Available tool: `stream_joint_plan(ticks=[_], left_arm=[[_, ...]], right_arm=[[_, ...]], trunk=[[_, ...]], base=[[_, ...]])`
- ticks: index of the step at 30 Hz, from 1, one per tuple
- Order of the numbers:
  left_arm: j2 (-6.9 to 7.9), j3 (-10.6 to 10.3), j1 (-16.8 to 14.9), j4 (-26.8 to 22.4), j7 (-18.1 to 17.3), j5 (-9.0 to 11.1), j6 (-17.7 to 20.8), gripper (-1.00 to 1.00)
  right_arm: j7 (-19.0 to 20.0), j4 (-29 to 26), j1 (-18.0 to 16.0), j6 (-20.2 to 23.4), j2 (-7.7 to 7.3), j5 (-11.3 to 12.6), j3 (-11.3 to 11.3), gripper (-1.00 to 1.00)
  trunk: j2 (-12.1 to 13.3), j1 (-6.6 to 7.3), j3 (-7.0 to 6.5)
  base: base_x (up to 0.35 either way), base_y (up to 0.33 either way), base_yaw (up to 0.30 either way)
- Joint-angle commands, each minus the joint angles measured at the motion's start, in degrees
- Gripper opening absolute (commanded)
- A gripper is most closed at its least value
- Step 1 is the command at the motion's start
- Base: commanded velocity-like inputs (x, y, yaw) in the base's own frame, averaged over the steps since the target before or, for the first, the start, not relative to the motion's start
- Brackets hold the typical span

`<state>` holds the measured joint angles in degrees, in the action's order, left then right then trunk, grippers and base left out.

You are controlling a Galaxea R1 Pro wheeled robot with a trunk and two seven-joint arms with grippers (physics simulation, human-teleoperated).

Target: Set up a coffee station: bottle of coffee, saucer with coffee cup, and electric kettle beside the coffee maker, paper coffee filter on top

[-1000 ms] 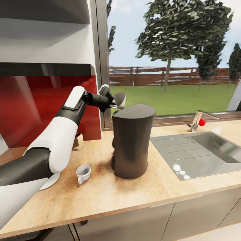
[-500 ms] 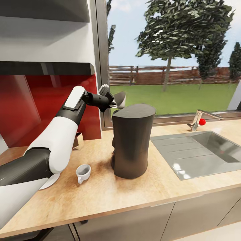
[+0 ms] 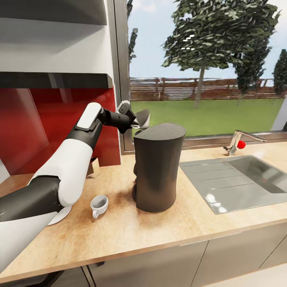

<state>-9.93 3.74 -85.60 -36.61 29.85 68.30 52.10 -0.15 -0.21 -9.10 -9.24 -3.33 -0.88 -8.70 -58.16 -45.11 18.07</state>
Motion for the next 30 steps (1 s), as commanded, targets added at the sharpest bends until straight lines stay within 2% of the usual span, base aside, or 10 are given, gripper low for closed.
stream_joint_plan(ticks=[1, 11, 12, 30], left_arm=[[-0.07, 0.3, -0.1, 0.0, 0.6, 0.3, 0.2, -1.00], [-0.07, 0.3, 0.0, 0.0, 0.6, 0.3, 0.2, -1.00], [-0.07, 0.3, -0.1, -0.1, 0.6, 0.3, 0.2, 1.00], [-0.07, 0.2, -0.1, -0.1, 0.6, 0.3, 0.3, 1.00]], right_arm=[[0.0, 0.0, 0.0, -0.2, -0.01, -0.1, -0.3, 1.00], [0.0, 0.0, 0.0, -0.2, -0.01, -0.1, -0.3, 1.00], [0.0, 0.0, 0.0, -0.2, -0.01, -0.1, -0.3, 1.00], [0.0, 0.0, 0.0, -0.2, -0.01, -0.1, -0.3, 1.00]], trunk=[[0.0, 0.00, 0.13], [0.0, 0.00, 0.25], [0.0, 0.00, 0.25], [0.0, 0.00, 0.25]], base=[[0.000, 0.000, 0.025], [0.000, 0.000, 0.006], [0.000, 0.000, 0.000], [0.000, 0.000, 0.000]])
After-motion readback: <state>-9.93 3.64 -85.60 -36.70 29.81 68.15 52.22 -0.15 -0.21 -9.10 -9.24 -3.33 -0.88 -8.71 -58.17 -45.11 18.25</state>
